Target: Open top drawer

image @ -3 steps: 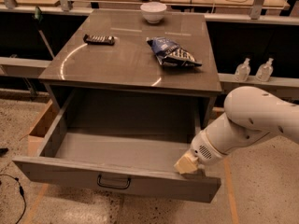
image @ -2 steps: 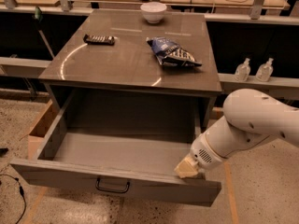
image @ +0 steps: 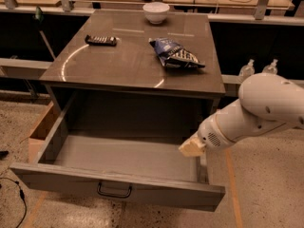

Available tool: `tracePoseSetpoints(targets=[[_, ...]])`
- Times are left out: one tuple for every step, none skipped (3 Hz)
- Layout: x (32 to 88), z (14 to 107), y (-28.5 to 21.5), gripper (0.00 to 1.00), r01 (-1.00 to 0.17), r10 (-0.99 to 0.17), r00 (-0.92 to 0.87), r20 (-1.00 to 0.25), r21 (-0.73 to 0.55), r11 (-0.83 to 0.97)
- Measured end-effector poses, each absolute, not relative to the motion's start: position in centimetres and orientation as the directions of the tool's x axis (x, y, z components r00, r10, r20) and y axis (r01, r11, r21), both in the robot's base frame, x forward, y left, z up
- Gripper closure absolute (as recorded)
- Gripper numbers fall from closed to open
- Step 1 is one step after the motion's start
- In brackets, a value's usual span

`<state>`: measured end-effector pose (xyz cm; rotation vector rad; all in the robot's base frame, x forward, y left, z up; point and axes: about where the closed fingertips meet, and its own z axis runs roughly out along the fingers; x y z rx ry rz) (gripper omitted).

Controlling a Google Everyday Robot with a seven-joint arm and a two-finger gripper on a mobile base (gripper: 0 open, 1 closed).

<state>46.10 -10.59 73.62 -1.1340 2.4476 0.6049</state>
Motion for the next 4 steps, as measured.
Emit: tracePoseSetpoints(targets=[[50.1,77.2,-12.9,1.0,-0.797,-0.592,-0.542,-0.597,0.141,0.587],[53.3,81.1,-16.7,1.0,-0.802,-0.531,-0.485,-0.695,0.112,0.586],[55.5,84.4,-18.3,1.0,-0.832,-0.477,-0.39,-0.788,0.08,0.549],[58.2,89.2,-19.7,1.0,-0.845,-0.336,-0.239,-0.911,0.024,0.535]])
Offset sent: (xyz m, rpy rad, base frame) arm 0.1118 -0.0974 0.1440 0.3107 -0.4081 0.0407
